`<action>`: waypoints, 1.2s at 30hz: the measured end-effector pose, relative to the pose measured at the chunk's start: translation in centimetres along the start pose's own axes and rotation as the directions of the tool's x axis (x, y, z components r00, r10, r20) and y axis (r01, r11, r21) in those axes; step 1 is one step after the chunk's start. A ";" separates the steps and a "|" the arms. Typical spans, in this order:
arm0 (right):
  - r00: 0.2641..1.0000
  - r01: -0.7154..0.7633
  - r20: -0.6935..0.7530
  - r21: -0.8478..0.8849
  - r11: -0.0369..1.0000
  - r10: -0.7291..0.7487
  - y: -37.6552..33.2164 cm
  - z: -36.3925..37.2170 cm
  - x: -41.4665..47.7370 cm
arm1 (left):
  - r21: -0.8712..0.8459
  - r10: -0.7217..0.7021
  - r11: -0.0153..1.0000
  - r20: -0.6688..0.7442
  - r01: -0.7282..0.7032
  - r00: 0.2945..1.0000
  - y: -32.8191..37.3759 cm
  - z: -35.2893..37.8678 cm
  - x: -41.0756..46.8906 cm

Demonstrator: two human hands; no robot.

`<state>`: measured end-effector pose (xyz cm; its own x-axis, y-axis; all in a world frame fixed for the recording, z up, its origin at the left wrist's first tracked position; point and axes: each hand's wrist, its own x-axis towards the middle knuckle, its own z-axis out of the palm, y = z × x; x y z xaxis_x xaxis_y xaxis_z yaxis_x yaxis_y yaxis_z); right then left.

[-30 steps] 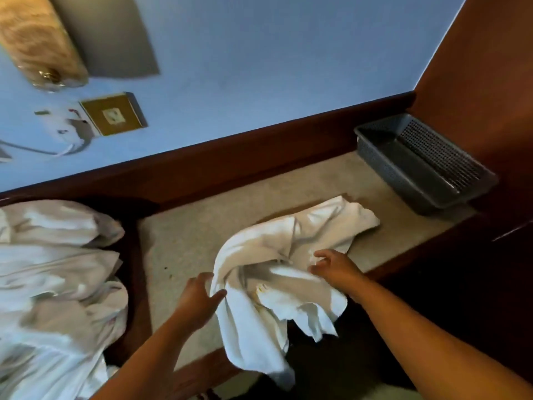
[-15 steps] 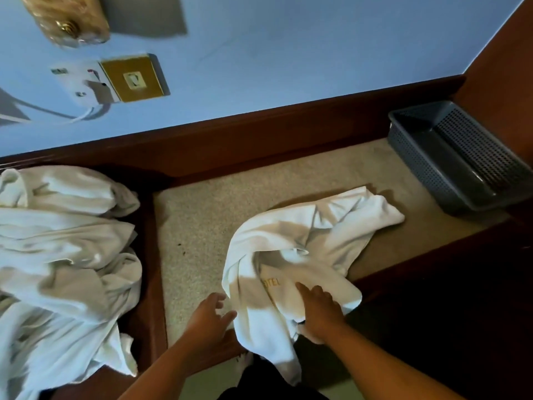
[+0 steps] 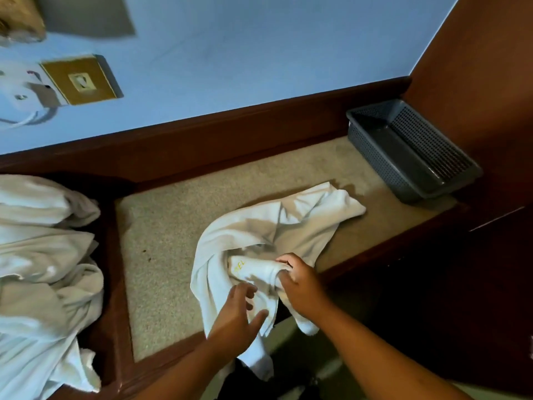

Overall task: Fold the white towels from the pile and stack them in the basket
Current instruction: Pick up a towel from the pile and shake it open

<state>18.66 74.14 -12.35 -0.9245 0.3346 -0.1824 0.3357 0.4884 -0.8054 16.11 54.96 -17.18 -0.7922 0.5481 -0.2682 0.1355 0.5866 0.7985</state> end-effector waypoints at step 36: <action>0.835 0.393 -0.293 -0.273 0.878 -0.465 6.2 -29.9 -8.8 | -0.229 0.490 0.829 -0.142 -0.511 0.860 29.1 3.6 -6.3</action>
<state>34.24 98.28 1.12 -0.8754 0.2887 0.3877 -0.0196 0.7802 -0.6252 27.22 70.69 5.81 -0.6993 0.6742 0.2375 0.3803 0.0696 0.9222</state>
